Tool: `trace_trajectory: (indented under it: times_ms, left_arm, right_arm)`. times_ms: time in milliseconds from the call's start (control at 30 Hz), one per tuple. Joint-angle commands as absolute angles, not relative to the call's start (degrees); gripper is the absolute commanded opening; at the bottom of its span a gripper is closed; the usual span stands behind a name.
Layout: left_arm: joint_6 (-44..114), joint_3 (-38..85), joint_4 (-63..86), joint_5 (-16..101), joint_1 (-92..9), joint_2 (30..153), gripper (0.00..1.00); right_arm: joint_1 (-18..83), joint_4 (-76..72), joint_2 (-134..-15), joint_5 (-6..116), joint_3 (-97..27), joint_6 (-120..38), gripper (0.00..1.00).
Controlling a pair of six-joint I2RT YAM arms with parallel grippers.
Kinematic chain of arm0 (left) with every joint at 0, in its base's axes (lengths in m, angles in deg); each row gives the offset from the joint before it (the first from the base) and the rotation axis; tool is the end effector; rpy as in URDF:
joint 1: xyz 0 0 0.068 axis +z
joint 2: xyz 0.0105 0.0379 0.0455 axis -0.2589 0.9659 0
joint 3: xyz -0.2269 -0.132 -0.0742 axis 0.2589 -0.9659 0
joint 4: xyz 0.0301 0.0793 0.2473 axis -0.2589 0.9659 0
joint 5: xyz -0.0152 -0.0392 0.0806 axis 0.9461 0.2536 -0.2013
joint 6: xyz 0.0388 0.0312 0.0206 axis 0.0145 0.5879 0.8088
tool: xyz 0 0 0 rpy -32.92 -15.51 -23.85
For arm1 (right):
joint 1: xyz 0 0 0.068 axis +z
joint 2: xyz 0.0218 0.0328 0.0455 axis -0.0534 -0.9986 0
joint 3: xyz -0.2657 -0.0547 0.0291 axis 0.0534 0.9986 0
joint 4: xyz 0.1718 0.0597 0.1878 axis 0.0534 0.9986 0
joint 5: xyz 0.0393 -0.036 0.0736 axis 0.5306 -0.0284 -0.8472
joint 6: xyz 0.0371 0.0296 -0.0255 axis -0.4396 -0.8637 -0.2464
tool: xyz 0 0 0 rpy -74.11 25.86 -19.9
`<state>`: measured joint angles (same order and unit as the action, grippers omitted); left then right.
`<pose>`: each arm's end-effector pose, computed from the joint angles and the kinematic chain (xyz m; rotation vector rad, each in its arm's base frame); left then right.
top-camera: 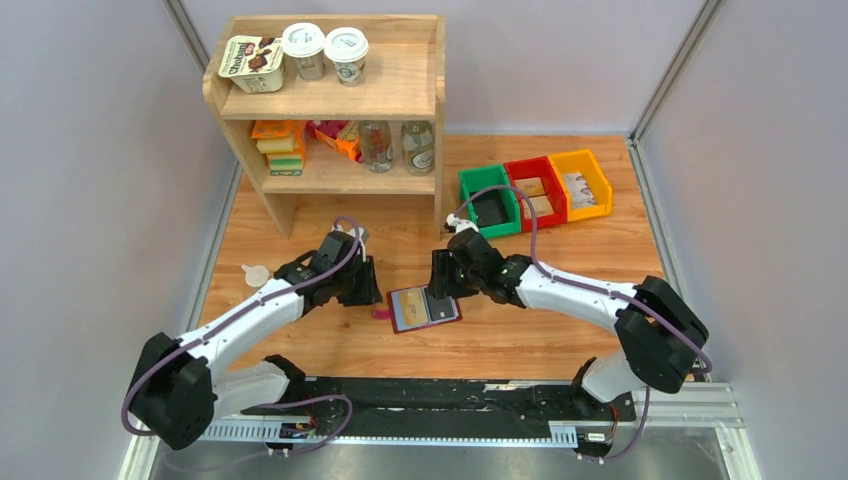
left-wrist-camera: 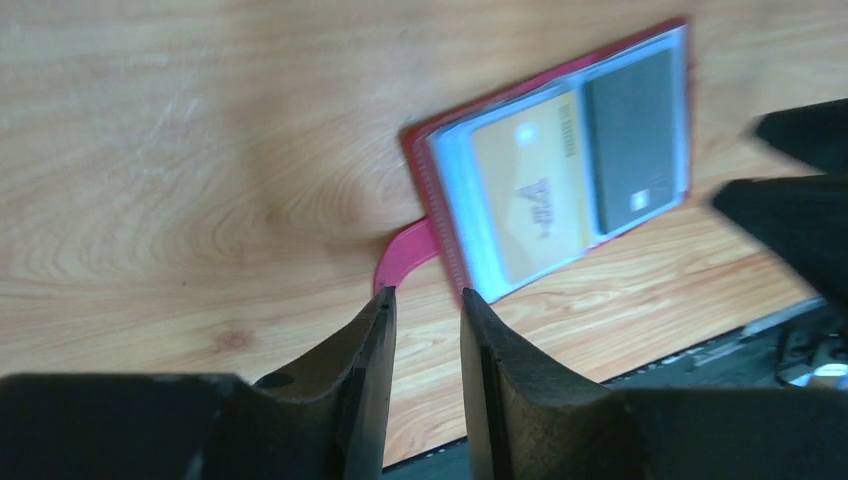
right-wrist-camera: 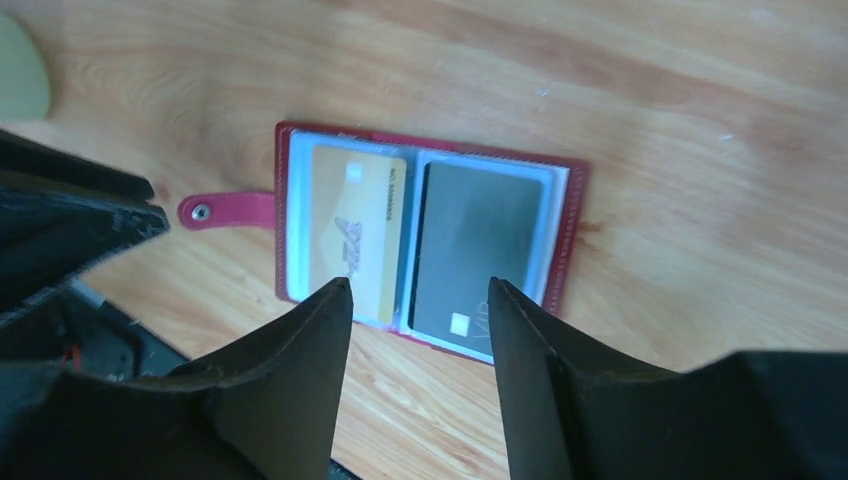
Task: Take the credit cards out of the card holder
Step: Remove the credit card from the card holder.
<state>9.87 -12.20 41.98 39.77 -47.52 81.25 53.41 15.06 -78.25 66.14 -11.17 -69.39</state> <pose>0.1766 -0.1165 0.1965 -0.0715 2.6674 -0.5550 0.1957 0.2326 0.2105 -0.3035 2.5112 0.5633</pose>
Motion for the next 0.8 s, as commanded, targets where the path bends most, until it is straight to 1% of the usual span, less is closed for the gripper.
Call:
trace_trajectory:
  times_ms: [0,133,233,400,533,667,767]
  left_arm:
    - [11.2,-6.7,42.5,40.3,-47.3,78.0,0.38]
    - [10.1,-6.4,38.3,46.8,-47.3,79.3,0.35]
    - [8.8,-6.9,34.0,50.9,-47.7,83.5,0.31]
    - [9.1,-6.6,31.3,52.6,-47.9,93.3,0.23]
    - [8.6,-7.0,30.4,51.7,-47.8,99.2,0.19]
    - [7.9,-7.0,30.2,52.6,-47.8,104.0,0.16]
    - [7.3,-7.3,30.4,52.2,-47.8,105.6,0.14]
  right_arm:
    - [51.1,-3.7,-79.7,49.9,-6.1,-71.8,0.54]
    - [49.6,-11.0,-84.1,43.8,-4.0,-74.4,0.51]
    - [48.9,-14.8,-87.0,41.5,-3.2,-76.1,0.50]
    - [48.8,-14.9,-91.1,41.9,-3.4,-76.9,0.49]
    - [48.7,-14.4,-92.5,41.1,-3.6,-76.8,0.48]
    - [48.6,-14.5,-92.9,39.7,-4.0,-76.7,0.46]
    - [48.4,-14.9,-92.2,38.6,-4.0,-76.8,0.41]
